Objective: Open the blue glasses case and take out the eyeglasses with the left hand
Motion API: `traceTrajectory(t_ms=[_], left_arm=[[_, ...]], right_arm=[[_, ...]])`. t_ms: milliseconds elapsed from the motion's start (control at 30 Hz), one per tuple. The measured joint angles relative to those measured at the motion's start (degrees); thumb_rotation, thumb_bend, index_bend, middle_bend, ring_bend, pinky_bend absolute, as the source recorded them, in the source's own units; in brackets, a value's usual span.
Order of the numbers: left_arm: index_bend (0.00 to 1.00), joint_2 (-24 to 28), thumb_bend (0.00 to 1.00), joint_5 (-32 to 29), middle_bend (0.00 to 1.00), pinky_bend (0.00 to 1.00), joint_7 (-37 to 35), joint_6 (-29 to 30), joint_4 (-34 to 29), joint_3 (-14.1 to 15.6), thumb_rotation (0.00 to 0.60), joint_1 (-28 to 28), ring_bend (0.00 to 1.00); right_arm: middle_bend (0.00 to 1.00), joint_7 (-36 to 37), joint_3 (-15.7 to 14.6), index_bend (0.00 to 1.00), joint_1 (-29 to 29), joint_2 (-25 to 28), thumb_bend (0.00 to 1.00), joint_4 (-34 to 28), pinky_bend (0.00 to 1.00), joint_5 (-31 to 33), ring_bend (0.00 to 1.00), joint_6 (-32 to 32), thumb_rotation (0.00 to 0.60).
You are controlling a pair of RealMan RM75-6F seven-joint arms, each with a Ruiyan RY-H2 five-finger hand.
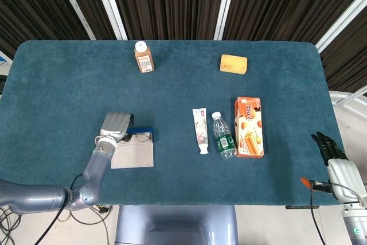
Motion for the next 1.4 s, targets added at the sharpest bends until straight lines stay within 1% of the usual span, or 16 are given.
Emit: traceTrajectory(t_ms=[767, 1000, 1400], left_arm=[[0.48, -1.3, 0.31, -0.5, 1.0, 1.0, 0.9, -0.9, 1.4, -1.5, 0.6, 0.8, 0.92], [0.5, -1.4, 0.37, -0.8, 1.0, 1.0, 1.0, -1.2, 1.5, -1.7, 0.6, 1.1, 0.92], [0.52, -1.1, 0.39, -0.2, 1.0, 1.0, 0.8, -1.1, 1.2, -2.2, 0.6, 1.4, 0.92]], right_arm=[[0.0, 0.0, 0.0, 0.0, 0.0, 0.1, 0.16, -0.1, 0.19, 0.1, 0.0, 0.0, 0.6], [0.0, 0.0, 0.0, 0.0, 0.0, 0.0, 0.16, 0.0, 0.19, 0.0, 0.0, 0.1, 0.6], [0.0, 0.0, 0.0, 0.0, 0.0, 0.0, 0.16, -0.1, 0.19, -0.1, 0.0, 0.2, 0.6]])
